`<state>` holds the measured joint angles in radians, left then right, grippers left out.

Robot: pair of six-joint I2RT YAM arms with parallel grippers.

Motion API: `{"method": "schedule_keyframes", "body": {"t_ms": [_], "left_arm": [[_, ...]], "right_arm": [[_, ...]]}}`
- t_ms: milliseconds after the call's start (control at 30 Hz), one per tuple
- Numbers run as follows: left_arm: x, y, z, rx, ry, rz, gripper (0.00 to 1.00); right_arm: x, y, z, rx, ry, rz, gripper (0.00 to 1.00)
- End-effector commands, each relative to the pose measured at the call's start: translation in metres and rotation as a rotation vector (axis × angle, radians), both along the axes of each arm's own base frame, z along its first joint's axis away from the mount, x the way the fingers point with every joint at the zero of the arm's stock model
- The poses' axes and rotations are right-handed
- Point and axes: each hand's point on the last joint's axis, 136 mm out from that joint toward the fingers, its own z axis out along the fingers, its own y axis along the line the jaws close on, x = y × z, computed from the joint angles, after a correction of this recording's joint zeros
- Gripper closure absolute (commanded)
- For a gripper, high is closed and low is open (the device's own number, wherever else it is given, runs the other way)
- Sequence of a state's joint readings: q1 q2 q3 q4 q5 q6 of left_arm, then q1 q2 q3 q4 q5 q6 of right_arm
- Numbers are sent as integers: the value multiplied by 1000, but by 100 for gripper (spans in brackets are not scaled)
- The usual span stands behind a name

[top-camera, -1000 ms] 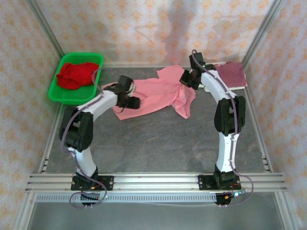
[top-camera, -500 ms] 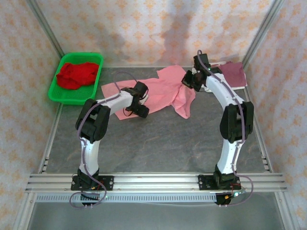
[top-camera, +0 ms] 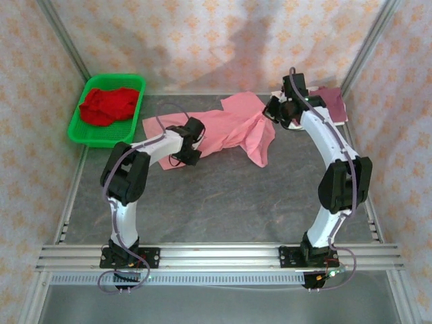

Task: Fold and stack the t-shirts

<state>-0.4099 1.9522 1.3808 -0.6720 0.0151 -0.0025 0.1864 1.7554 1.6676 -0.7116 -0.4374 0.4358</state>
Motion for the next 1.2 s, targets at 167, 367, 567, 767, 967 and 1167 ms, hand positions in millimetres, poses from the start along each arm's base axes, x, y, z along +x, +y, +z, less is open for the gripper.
{"method": "schedule_keyframes", "body": {"t_ms": [167,367,567,767,967,1167], "left_arm": [[-54,42,121,-27,-212,96,100],[-100,33,197,-233,-303,45,100],[-150,-4,299,-579,-419,-144,100],[-186,-15,383,-769,-536,-249,100],[-156,-15,389,-712,-577,-248,100],[-49,7,336,-836,-515,-94,100]], "right_arm": [[-81,-31,51,-132,-117,53,100],[-143,-50,101,-199,-239,70,100],[-208,-82,192,-300,-457,5,100],[-241,-106,267,-337,-653,-116,100],[-194,-106,290,-361,-696,-163,100],[-71,-86,254,-391,-632,-145,100]]}}
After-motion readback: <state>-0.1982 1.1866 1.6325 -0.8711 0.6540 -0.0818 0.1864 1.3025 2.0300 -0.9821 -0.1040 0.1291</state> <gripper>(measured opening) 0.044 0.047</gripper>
